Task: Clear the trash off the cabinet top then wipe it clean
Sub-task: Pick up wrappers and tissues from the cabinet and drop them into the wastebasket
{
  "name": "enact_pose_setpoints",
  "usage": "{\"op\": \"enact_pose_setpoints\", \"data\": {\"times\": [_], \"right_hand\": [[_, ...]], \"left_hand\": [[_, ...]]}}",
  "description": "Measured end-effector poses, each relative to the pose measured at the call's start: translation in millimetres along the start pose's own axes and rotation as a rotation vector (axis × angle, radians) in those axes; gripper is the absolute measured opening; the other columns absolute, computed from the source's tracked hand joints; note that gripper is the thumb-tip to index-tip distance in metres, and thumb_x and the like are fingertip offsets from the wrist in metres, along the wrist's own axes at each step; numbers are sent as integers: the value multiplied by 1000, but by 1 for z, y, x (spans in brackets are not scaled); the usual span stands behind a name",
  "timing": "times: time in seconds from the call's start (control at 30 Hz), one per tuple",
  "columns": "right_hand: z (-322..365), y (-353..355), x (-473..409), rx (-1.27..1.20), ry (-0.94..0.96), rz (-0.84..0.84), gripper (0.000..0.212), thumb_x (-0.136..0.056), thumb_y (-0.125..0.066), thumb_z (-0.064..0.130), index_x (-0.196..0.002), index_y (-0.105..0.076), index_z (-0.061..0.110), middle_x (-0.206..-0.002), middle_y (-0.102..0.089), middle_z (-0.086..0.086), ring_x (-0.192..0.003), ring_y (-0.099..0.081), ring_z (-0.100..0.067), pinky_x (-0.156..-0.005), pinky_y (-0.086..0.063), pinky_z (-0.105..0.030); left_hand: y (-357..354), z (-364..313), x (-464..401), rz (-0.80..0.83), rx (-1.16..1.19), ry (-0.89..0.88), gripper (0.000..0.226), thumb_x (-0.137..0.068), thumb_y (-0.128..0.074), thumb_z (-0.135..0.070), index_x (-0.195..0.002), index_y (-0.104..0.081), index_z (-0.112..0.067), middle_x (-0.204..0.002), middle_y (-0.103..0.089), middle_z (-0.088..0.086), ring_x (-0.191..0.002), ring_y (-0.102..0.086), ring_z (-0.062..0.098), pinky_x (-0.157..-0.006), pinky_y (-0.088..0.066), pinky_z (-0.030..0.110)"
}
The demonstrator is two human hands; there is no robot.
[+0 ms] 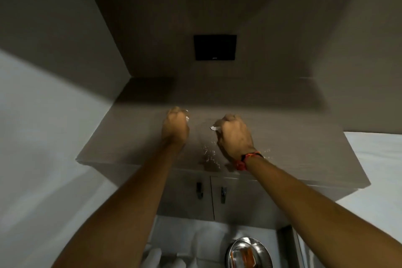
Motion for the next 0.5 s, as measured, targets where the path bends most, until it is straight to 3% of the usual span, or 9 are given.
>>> {"op": "enact_pose_setpoints", "data": {"times": [0.1, 0.2, 0.3, 0.37, 0.5], "right_hand": [[-10, 14, 5, -230, -46, -79, 26, -88, -60, 4, -101, -75, 20, -103, -68, -1, -101, -60, -18, -85, -56, -33], [-19, 38, 34, -508, -146, -175, 27, -89, -57, -2, -93, -76, 17, -101, -70, 0, -94, -65, -10, -88, -56, -26], [-25, 53, 87, -676, -202, -288, 25, -89, -59, -5, -96, -76, 12, -100, -71, -1, -93, -66, -7, -86, -56, -22], [-28, 61, 132, -759, -192, -374, 25, -89, -61, -5, -98, -75, 13, -100, -71, 2, -96, -66, -7, -83, -55, -20], [-54, 4, 246, -798, -279, -317, 28, -90, -59, -1, -99, -73, 22, -98, -67, 10, -95, -66, -7, -78, -49, -14]], "left_hand": [[15, -10, 20, -138, 241, -5, 25, -95, -56, -6, -114, -72, -6, -119, -65, 13, -113, -59, 29, -98, -47, 30], [29, -33, 64, -192, 492, -20, 22, -94, -61, -11, -111, -73, -7, -114, -70, 9, -104, -66, 18, -88, -46, 8], [36, -54, 121, -292, 708, -37, 17, -94, -65, -18, -106, -75, -11, -106, -72, -5, -97, -67, 1, -88, -54, 16], [40, -69, 164, -341, 808, -89, 13, -96, -66, -23, -104, -75, -18, -103, -69, -22, -94, -68, -1, -82, -53, 12], [-36, -81, 261, -178, 897, -84, 12, -95, -68, -26, -104, -75, -22, -104, -70, -24, -91, -70, 4, -77, -50, 10]]}}
Point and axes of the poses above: each hand's wrist, its own x-axis away from the middle knuckle, its own y-axis out of the back of the hand, z = x × y, the point moved 9 cm from there along -x, towards the middle knuckle
